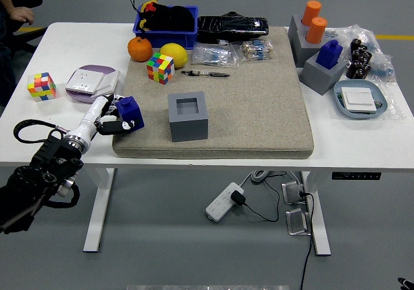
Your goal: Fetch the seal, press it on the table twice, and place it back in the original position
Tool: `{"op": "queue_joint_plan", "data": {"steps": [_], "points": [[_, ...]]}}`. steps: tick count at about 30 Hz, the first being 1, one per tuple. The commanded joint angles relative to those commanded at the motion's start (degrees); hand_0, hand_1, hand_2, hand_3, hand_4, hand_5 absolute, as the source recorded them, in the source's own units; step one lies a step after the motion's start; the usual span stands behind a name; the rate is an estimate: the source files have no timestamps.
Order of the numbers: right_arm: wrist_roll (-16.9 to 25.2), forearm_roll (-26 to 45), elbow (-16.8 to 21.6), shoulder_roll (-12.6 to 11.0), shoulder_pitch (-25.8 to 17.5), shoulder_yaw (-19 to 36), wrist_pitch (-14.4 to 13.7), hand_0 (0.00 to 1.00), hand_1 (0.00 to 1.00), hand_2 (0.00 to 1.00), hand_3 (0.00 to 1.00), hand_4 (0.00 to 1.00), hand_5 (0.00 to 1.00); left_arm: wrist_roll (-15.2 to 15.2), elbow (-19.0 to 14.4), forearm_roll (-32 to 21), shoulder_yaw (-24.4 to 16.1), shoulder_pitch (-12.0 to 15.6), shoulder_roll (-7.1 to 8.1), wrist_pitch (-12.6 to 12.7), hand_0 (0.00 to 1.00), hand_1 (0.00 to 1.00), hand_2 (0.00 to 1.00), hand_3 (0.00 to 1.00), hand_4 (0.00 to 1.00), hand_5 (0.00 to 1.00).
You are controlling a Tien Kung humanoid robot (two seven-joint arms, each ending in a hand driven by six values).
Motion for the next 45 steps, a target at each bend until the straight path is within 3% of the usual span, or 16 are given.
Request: {"op": "queue_joint_plan", "data": {"steps": [6,10,16,21,25,29,37,45], "points": [[-0.1,-0.1,-0.1,0.0,-0.2,0.2,0.0,0.810,0.708,0.676,0.683,0.721,0.502,0.0,-0.2,0.3,-0.2,-0.1,0.04,0.0,0.641,0.548,0.519,0.597,0.677,0.002],[-0.1,-0.1,-0.1,0.1,-0.2,0.6,0.0,0.810,0.707,0.676,0.683,0.721,0.502,-0.1,-2.0,2.4,-1.4,-0.6,0.90,0.1,0.641,0.549,0.520,0.597,0.676,0.002],[-0.1,-0.2,-0.1,0.0,-0.3,1.1,0.0,0.810,0.709,0.677,0.683,0.721,0.502,-1.0,-12.8,10.5,-10.1,-3.9,5.88,1.3,0.642,0.550,0.521,0.597,0.676,0.002],[0.0,-0.2,-0.1,0.0,-0.3,1.2,-0.1,0.810,0.709,0.677,0.683,0.721,0.502,-0.4,-19.0,12.8,-15.1,-6.2,7.04,0.8,0.642,0.550,0.521,0.597,0.676,0.002],[0.1,0.0,0.0,0.2,-0.2,1.1,-0.1,0.810,0.707,0.676,0.682,0.721,0.501,0.3,-23.3,13.6,-15.6,-6.6,6.41,0.2,0.642,0.550,0.521,0.597,0.678,0.002],[0.1,0.0,-0.1,0.2,-0.2,1.0,-0.1,0.809,0.707,0.676,0.683,0.720,0.501,1.2,-24.8,14.0,-13.2,-6.6,4.28,-0.4,0.642,0.551,0.523,0.597,0.683,0.002],[0.0,0.1,0.0,0.0,0.1,0.9,-0.1,0.809,0.707,0.676,0.683,0.720,0.501,2.3,-21.7,13.5,-7.9,-7.0,0.79,-1.2,0.642,0.552,0.522,0.596,0.681,0.002],[0.0,0.1,-0.1,-0.1,0.1,0.6,-0.1,0.809,0.706,0.676,0.683,0.721,0.501,2.4,-18.3,12.4,-5.0,-7.4,-0.07,-1.1,0.642,0.552,0.523,0.597,0.681,0.002]]}}
